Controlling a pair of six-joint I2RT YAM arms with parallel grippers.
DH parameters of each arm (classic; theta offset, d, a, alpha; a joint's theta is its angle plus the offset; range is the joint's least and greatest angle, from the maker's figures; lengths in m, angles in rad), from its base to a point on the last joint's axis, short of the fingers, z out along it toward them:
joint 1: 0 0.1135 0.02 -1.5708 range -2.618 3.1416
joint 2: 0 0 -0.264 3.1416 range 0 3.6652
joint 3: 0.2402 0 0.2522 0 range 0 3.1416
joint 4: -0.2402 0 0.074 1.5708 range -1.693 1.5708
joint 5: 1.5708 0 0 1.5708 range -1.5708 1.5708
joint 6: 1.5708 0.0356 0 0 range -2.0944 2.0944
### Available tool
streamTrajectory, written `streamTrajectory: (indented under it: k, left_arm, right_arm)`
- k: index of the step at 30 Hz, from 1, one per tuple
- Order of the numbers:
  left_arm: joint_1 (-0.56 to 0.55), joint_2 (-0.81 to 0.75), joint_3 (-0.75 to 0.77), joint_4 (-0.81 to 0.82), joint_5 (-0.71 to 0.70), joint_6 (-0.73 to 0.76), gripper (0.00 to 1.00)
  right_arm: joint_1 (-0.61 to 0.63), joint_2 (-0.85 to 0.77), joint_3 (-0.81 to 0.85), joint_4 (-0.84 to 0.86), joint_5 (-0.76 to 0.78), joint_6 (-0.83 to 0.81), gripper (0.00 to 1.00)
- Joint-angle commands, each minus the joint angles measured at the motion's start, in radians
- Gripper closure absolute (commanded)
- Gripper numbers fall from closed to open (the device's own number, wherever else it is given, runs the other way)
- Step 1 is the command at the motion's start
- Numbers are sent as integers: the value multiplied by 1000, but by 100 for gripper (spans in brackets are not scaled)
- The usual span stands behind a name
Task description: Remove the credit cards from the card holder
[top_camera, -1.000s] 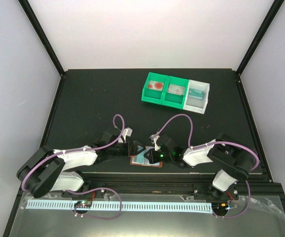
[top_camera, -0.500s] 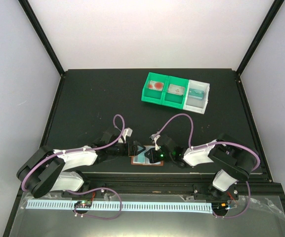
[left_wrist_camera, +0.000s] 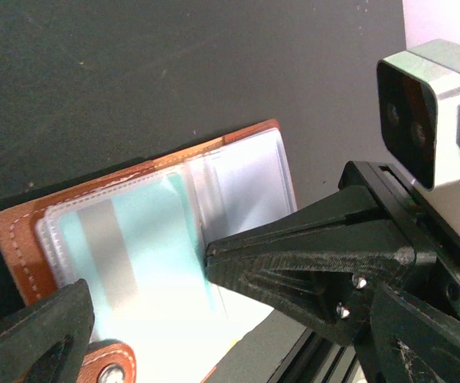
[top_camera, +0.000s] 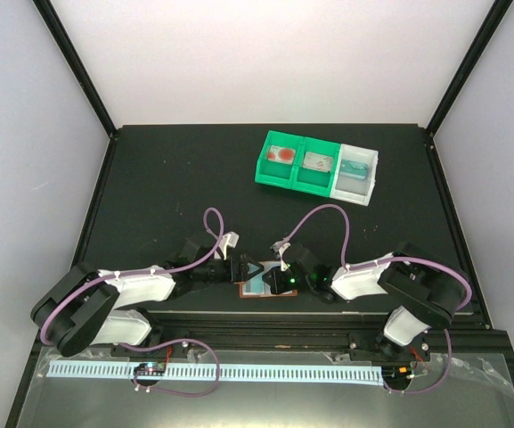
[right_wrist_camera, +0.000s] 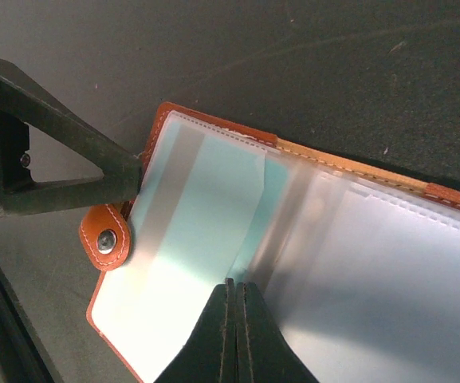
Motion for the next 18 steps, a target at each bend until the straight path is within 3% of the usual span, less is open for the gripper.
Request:
streamTrajectory:
  k: [1, 6, 18]
  left_arm:
    - [1, -57, 42, -100, -49, 56, 3]
    - [1, -85, 55, -153, -75, 81, 3]
    - [0, -21, 50, -36, -6, 64, 3]
  right_arm:
    - [-5, -5, -10, -69, 68, -22, 99]
    - [-4, -5, -11, -65, 66, -20, 99]
    - [-4, -2, -11, -54, 51, -14, 99]
